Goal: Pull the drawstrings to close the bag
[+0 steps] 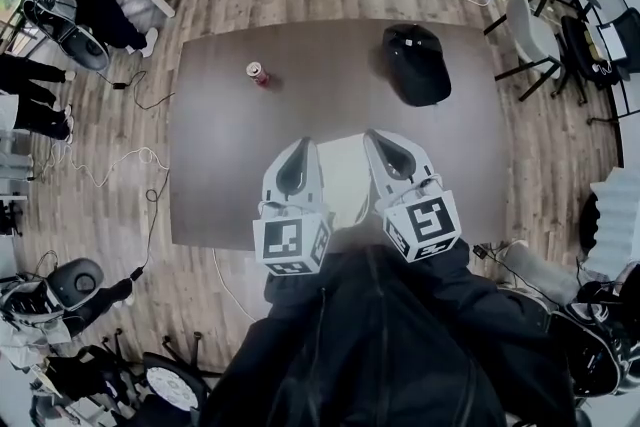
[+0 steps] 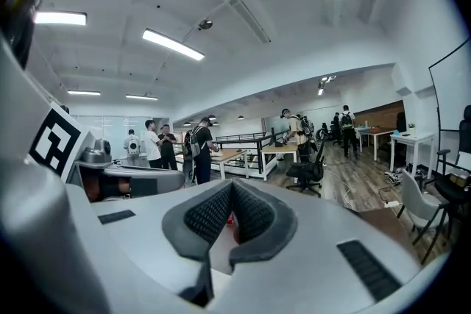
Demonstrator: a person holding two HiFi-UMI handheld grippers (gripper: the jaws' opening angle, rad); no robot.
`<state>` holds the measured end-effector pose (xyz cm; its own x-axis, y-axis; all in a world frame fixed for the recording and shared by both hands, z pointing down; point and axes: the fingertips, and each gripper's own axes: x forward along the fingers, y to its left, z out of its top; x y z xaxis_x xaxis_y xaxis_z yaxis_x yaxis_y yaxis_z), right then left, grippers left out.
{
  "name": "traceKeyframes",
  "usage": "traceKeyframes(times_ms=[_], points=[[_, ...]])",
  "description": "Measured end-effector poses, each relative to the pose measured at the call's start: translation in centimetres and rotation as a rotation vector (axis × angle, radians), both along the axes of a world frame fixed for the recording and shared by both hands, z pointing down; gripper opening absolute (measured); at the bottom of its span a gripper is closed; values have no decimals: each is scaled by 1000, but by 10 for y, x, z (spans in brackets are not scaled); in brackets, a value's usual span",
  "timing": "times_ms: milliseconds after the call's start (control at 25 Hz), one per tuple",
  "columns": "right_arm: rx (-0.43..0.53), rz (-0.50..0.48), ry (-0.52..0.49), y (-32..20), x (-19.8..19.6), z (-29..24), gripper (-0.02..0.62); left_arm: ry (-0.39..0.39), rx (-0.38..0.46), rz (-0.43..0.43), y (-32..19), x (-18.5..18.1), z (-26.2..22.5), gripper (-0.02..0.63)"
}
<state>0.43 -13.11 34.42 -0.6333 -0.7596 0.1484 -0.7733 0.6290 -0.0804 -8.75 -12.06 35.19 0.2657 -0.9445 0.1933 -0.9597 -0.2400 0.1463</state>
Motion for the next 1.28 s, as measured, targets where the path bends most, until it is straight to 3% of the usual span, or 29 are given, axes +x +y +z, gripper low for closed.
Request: traceKeyframes(times_ms=[1280], points=[[5,11,12,9,13,-5,23,-12,-14,1,11,14,1,32]])
